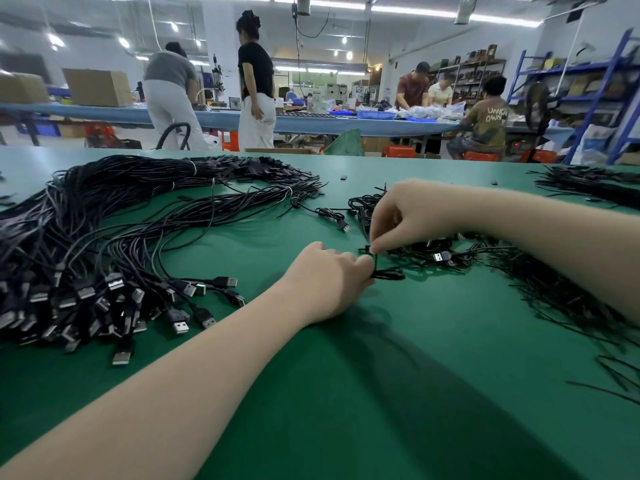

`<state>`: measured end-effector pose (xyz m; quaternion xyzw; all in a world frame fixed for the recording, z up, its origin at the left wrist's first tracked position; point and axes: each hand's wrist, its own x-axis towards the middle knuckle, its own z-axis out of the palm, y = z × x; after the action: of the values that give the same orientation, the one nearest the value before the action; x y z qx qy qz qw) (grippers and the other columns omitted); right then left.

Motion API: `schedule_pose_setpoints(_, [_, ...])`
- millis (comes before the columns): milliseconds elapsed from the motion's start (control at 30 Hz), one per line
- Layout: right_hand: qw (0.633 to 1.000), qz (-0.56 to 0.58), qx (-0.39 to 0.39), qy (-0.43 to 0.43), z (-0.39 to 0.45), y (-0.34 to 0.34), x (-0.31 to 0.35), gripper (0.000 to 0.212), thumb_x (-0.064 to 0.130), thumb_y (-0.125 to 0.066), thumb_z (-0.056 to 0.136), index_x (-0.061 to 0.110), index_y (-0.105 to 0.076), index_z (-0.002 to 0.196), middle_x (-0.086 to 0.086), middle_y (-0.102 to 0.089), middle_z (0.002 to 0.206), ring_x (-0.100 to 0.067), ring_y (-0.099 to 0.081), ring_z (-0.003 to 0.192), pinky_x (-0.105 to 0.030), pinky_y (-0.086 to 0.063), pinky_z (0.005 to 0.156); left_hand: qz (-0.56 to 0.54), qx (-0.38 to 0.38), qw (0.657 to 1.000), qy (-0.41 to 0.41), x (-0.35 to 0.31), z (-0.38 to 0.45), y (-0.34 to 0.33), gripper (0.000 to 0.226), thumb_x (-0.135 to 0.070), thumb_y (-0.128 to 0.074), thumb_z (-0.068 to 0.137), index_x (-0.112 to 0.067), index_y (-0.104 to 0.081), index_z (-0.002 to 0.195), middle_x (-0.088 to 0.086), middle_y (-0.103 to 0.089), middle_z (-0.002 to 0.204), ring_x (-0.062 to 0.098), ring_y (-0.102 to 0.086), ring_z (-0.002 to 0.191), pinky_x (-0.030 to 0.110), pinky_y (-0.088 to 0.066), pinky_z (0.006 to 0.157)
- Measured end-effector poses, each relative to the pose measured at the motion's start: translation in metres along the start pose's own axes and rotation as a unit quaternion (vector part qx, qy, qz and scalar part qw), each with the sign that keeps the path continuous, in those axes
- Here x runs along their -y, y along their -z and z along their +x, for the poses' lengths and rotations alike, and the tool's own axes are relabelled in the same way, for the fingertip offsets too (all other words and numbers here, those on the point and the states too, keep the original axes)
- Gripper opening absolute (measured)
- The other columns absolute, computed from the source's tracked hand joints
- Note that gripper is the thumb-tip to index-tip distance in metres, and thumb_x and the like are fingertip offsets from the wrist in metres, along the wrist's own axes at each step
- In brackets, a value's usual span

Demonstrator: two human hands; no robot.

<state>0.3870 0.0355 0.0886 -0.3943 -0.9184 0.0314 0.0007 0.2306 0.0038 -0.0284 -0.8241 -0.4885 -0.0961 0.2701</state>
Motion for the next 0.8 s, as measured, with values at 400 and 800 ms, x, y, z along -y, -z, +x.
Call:
schedule_pose_setpoints(400, [0.733, 0.673, 0.034, -0.090, 0.024, -0.043, -0.012, 0.014, 0.019, -0.069, 0.075, 0.019, -0.058, 0.082, 0.006, -0.069, 0.075, -0.011, -0.068, 0.071, -0.029, -0.053, 0.072, -0.484, -0.245, 0.811, 0.218, -0.004, -0.001, 0.000, 0.022, -0.033, -0.036, 0.100, -0.026, -0.047, 0.082, -0.017, -0.057, 0.068, 0.003, -0.049, 0.061, 0.026, -0.033, 0.057])
schedule_pose_setpoints(800, [0.662, 0.713, -0.199, -0.115, 0.030, -0.100, 0.011, 0.009, 0.013, -0.073, 0.082, 0.012, -0.066, 0.088, 0.003, -0.067, 0.068, -0.008, -0.059, 0.057, -0.019, -0.052, 0.058, -0.678, -0.085, 0.656, 0.320, 0.013, 0.009, -0.013, 0.029, -0.022, -0.039, 0.103, -0.019, -0.043, 0.074, -0.009, -0.034, 0.058, 0.005, -0.030, 0.049, 0.019, -0.027, 0.046])
